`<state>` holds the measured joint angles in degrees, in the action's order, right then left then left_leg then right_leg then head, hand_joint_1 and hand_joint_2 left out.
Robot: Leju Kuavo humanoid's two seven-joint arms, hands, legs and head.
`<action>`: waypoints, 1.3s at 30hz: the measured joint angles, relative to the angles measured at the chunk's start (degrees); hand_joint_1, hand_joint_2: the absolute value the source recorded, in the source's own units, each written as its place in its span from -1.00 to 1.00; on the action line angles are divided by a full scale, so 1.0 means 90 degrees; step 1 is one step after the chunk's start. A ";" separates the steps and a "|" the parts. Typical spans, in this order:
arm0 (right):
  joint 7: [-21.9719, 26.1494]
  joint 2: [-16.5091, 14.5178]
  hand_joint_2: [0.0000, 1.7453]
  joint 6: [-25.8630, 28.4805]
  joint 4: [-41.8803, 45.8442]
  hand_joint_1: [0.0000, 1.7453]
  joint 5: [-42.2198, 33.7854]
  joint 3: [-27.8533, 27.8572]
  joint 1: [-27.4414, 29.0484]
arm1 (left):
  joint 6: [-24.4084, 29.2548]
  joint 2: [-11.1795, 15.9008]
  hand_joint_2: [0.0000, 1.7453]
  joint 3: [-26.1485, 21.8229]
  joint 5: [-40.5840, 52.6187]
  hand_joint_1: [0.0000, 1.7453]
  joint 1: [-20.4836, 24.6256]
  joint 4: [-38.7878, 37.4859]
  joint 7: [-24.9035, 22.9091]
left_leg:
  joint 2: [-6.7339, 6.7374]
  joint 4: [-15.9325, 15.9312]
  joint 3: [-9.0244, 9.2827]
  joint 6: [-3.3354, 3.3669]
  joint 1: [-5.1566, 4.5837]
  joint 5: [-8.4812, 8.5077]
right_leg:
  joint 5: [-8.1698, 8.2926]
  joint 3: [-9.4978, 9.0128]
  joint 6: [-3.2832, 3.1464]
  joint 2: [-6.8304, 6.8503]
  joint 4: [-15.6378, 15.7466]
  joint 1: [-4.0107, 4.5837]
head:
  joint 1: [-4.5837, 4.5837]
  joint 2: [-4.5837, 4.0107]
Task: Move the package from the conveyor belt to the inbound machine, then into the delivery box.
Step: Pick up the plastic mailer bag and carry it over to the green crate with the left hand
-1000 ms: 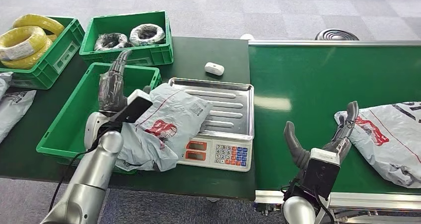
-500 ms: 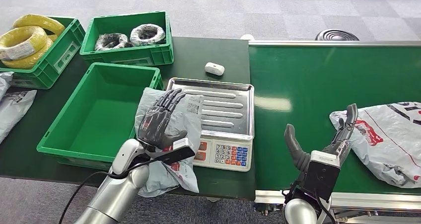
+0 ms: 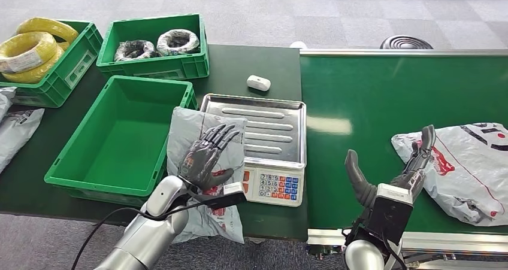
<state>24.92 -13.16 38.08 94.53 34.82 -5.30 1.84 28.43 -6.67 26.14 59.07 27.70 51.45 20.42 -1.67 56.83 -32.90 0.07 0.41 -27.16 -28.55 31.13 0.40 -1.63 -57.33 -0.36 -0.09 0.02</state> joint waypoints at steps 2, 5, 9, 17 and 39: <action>0.0007 0.0000 1.00 -0.0001 0.0000 -1.00 0.0000 0.0005 0.0000 | 0.0035 0.0000 1.00 0.0025 0.0055 1.00 0.0017 -0.0048 -0.0015 | 0.0000 0.0000 0.0000 0.0000 0.0000 0.0000 | 0.0000 -0.0001 0.0000 0.0000 0.0000 0.0000 | 0.0000 0.0000; 0.0015 0.0000 1.00 0.0001 0.0000 -1.00 0.0000 0.0010 0.0000 | 0.0090 0.0000 1.00 0.0044 0.0100 1.00 0.0028 -0.0095 -0.0028 | 0.0000 0.0000 0.0001 0.0000 0.0000 0.0000 | 0.0000 -0.0001 0.0000 0.0000 0.0000 0.0000 | 0.0000 0.0000; 0.0029 0.0000 1.00 0.0002 0.0000 -1.00 0.0000 0.0013 0.0000 | 0.0176 0.0000 1.00 0.0048 0.0123 1.00 0.0038 -0.0121 -0.0048 | 0.0000 0.0000 0.0001 0.0000 0.0000 0.0000 | 0.0000 -0.0001 0.0000 0.0000 0.0000 0.0000 | 0.0001 0.0000; 0.0061 0.0000 1.00 0.0039 0.0000 -1.00 -0.0053 0.0014 -0.0002 | 0.0104 0.0001 1.00 0.0040 -0.0312 1.00 0.0034 -0.0052 0.0252 | -0.0001 0.0000 0.0000 0.0000 0.0000 0.0000 | 0.0000 -0.0001 0.0000 0.0000 0.0000 0.0000 | 0.0001 0.0000; 0.0181 -0.0027 1.00 0.0088 -0.0204 -1.00 -0.0175 -0.0072 -0.0098 | 0.0020 0.0283 1.00 -0.1614 -0.2313 0.98 0.1264 0.1721 0.0312 | 0.0000 0.0000 -0.0006 -0.0002 0.0002 0.0003 | 0.0002 0.0006 -0.0002 -0.0002 -0.0003 0.0002 | 0.0001 -0.0001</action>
<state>26.56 -13.40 38.87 92.70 33.24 -5.94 0.96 28.61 -4.12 11.62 38.25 39.07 66.94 23.23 -1.67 56.83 -32.95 0.06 0.43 -27.13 -28.53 31.18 0.39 -1.64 -57.36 -0.34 -0.08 0.02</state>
